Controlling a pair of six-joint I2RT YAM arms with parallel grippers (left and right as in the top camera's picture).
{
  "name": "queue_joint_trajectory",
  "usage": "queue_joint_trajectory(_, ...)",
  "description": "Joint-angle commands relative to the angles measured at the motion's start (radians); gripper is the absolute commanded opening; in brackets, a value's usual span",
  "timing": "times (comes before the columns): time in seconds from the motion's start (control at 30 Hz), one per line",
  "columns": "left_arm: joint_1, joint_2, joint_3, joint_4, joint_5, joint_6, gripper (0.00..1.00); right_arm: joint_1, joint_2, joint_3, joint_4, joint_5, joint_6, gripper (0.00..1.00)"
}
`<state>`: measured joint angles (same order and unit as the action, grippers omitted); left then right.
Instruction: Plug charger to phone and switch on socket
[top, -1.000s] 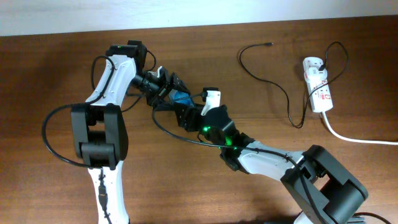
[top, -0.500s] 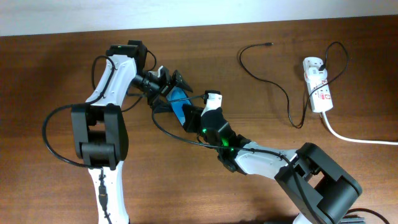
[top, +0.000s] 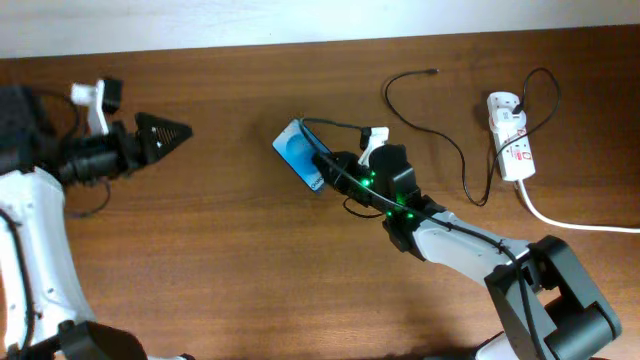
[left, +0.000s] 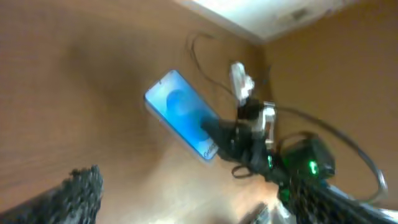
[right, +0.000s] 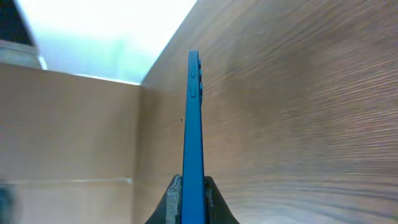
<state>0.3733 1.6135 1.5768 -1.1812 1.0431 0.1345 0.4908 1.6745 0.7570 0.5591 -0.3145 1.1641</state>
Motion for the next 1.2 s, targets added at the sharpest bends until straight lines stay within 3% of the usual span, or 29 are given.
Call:
queue_joint_trajectory(0.0, -0.005, 0.023, -0.362, 0.266, 0.232, -0.167, 1.0, 0.0, -0.034, 0.023, 0.04, -0.113, 0.278, 0.04)
queue_joint_trajectory(0.03, -0.021, 0.023, -0.441, 0.375, 0.225, -0.287, 1.0, 0.0, -0.034, 0.023, 0.04, -0.133, 0.391, 0.04)
queue_joint_trajectory(0.13, -0.099, 0.023, -0.497, 0.503, 0.082, -0.573, 0.99, 0.002, -0.034, 0.023, 0.039, -0.153, 0.614, 0.04)
queue_joint_trajectory(0.3, -0.283, 0.023, -0.497, 0.643, -0.116, -1.007, 0.95, 0.025, -0.034, 0.023, 0.035, -0.149, 0.774, 0.04)
queue_joint_trajectory(0.4, -0.344, 0.023, -0.497, 0.658, -0.169, -1.18, 0.89, 0.037, -0.034, 0.023, 0.04, -0.146, 0.782, 0.04)
queue_joint_trajectory(0.57, -0.375, 0.023, -0.497, 0.729, -0.188, -1.289, 0.74, 0.072, -0.034, 0.022, 0.039, -0.164, 0.777, 0.04)
queue_joint_trajectory(0.63, -0.378, 0.023, -0.497, 0.729, -0.188, -1.348, 0.6, 0.088, -0.034, 0.022, 0.04, -0.164, 0.778, 0.04)
queue_joint_trajectory(0.87, -0.46, 0.023, -0.497, 0.804, -0.203, -1.38, 0.5, 0.092, -0.034, 0.022, 0.093, -0.188, 0.779, 0.04)
queue_joint_trajectory(1.1, -0.464, 0.023, -0.497, 0.803, -0.203, -1.379, 0.01, 0.092, -0.034, 0.022, 0.063, -0.191, 0.778, 0.04)
queue_joint_trajectory(1.17, -0.464, 0.023, -0.497, 0.803, -0.224, -1.379, 0.0, 0.092, -0.034, 0.022, 0.061, -0.191, 0.778, 0.05)
